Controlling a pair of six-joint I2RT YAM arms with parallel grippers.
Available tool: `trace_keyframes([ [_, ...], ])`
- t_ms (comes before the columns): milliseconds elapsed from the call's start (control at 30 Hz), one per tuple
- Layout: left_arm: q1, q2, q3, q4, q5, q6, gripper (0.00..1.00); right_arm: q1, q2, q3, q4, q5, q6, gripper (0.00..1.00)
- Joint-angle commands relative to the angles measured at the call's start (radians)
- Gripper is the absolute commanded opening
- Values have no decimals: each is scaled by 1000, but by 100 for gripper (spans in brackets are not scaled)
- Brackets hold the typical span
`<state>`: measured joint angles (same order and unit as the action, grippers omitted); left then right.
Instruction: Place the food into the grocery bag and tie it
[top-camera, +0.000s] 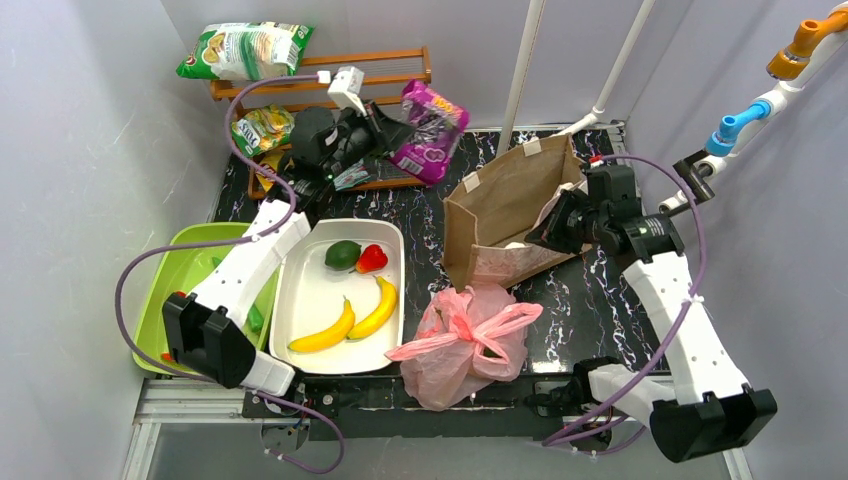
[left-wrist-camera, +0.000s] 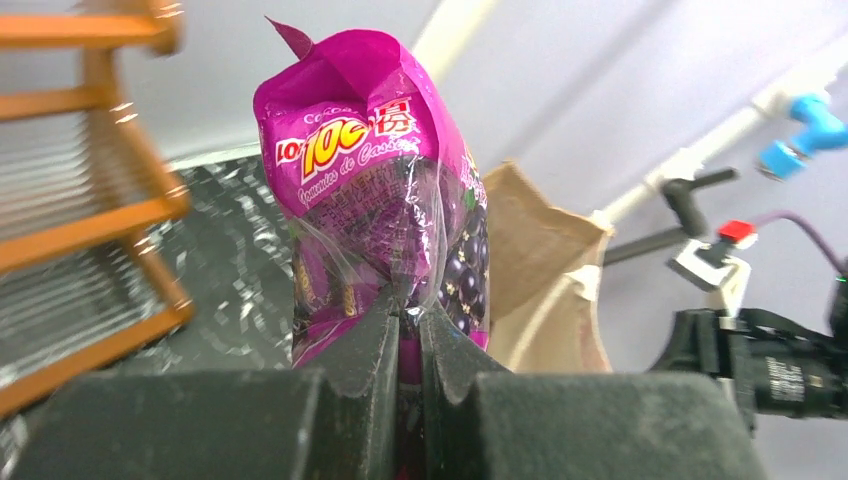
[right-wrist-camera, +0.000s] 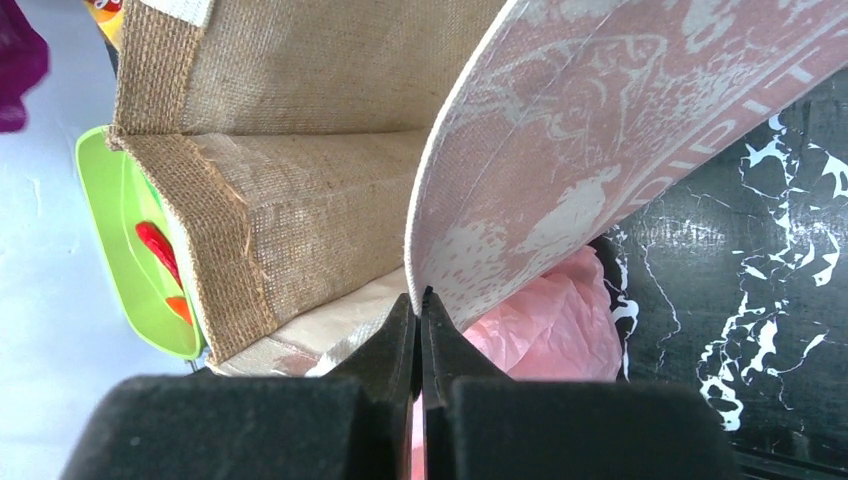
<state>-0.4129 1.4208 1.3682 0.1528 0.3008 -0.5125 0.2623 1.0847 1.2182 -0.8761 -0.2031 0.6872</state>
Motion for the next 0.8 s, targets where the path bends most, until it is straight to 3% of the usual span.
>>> trace_keyframes([
  [0, -70, 44, 159, 117, 168, 57, 0, 3, -68, -64, 58, -38, -75, 1],
  [367, -193, 187, 252, 152, 267, 85, 0, 3, -93, -112, 55, -34, -100, 1],
  [767, -294, 299, 300, 109, 273, 164, 0, 3, -120, -152, 58, -24, -119, 1],
])
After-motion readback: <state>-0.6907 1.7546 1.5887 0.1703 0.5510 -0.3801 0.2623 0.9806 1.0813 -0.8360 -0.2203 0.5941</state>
